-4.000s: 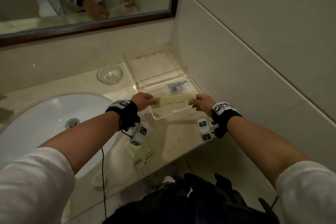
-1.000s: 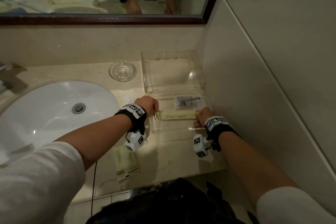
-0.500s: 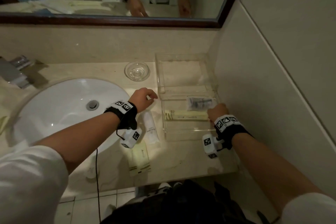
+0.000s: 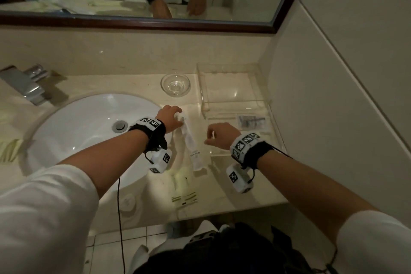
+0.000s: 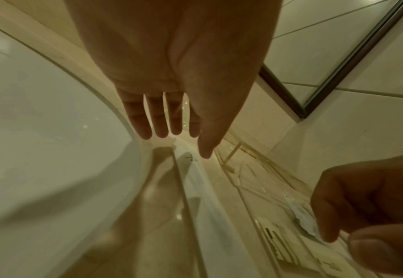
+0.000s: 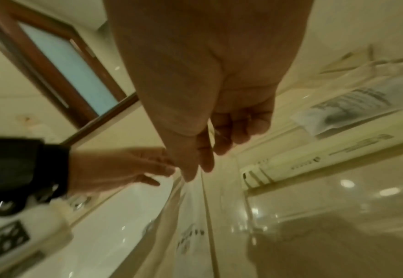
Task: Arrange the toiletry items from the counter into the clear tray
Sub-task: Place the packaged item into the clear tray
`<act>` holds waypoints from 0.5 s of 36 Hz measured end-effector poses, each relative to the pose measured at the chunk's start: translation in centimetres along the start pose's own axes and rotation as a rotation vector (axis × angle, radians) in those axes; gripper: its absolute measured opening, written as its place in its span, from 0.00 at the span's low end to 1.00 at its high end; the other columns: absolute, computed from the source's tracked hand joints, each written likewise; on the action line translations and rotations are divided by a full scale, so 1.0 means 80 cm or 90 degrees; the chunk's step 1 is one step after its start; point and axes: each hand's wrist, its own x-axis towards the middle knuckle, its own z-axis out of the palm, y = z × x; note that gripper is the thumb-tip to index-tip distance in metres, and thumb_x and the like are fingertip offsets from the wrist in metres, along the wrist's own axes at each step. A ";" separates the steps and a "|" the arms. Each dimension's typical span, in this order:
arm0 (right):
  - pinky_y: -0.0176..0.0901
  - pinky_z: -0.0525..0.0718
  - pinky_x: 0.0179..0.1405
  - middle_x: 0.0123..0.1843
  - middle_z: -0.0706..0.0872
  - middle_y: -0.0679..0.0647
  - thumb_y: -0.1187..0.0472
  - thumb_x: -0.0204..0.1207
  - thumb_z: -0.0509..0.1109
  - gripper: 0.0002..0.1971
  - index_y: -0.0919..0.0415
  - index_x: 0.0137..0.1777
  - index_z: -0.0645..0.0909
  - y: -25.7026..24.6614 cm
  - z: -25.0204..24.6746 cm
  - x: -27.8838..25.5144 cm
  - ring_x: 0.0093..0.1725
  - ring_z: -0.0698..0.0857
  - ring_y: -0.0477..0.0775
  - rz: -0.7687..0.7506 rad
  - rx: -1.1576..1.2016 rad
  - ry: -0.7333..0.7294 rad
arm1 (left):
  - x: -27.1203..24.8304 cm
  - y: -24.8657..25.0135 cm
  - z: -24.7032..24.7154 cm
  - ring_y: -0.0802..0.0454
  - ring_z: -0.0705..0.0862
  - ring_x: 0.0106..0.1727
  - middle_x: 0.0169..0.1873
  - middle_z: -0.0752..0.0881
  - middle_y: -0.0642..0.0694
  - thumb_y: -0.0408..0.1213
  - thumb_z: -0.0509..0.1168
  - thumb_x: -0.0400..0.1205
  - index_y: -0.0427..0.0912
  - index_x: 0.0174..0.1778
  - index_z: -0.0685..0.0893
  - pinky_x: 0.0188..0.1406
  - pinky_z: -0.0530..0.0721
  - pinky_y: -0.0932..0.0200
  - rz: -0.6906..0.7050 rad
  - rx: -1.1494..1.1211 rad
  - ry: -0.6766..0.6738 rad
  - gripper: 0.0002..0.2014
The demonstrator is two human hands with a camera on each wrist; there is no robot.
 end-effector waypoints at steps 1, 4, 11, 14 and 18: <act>0.42 0.77 0.47 0.49 0.83 0.54 0.46 0.73 0.72 0.14 0.56 0.50 0.81 -0.007 0.004 0.001 0.51 0.82 0.55 -0.013 -0.018 0.013 | 0.001 -0.002 0.000 0.39 0.75 0.68 0.69 0.74 0.38 0.45 0.70 0.76 0.45 0.71 0.74 0.71 0.72 0.47 0.003 0.014 -0.003 0.27; 0.47 0.81 0.50 0.52 0.81 0.54 0.43 0.71 0.72 0.18 0.56 0.51 0.81 -0.025 0.014 0.003 0.51 0.81 0.56 -0.030 -0.088 0.027 | 0.006 -0.006 0.002 0.41 0.70 0.75 0.74 0.72 0.40 0.49 0.70 0.76 0.45 0.76 0.69 0.75 0.65 0.47 0.023 0.052 -0.005 0.33; 0.53 0.77 0.58 0.58 0.78 0.59 0.37 0.70 0.69 0.28 0.62 0.56 0.80 -0.042 0.043 0.007 0.59 0.77 0.61 -0.033 -0.217 0.016 | 0.012 -0.013 0.003 0.40 0.67 0.77 0.76 0.70 0.40 0.54 0.70 0.75 0.44 0.80 0.61 0.77 0.62 0.45 0.052 0.094 -0.037 0.40; 0.53 0.76 0.59 0.60 0.77 0.60 0.37 0.70 0.69 0.30 0.63 0.59 0.79 -0.044 0.050 0.006 0.61 0.76 0.62 -0.032 -0.241 0.026 | 0.015 -0.016 0.005 0.40 0.66 0.78 0.77 0.68 0.41 0.54 0.69 0.75 0.45 0.80 0.60 0.78 0.61 0.45 0.063 0.105 -0.046 0.40; 0.53 0.76 0.56 0.59 0.77 0.60 0.35 0.69 0.69 0.32 0.64 0.59 0.79 -0.045 0.057 0.005 0.60 0.76 0.61 -0.044 -0.267 0.063 | 0.016 -0.015 0.009 0.38 0.64 0.78 0.79 0.66 0.45 0.52 0.64 0.78 0.49 0.80 0.59 0.76 0.64 0.43 0.078 0.141 -0.045 0.35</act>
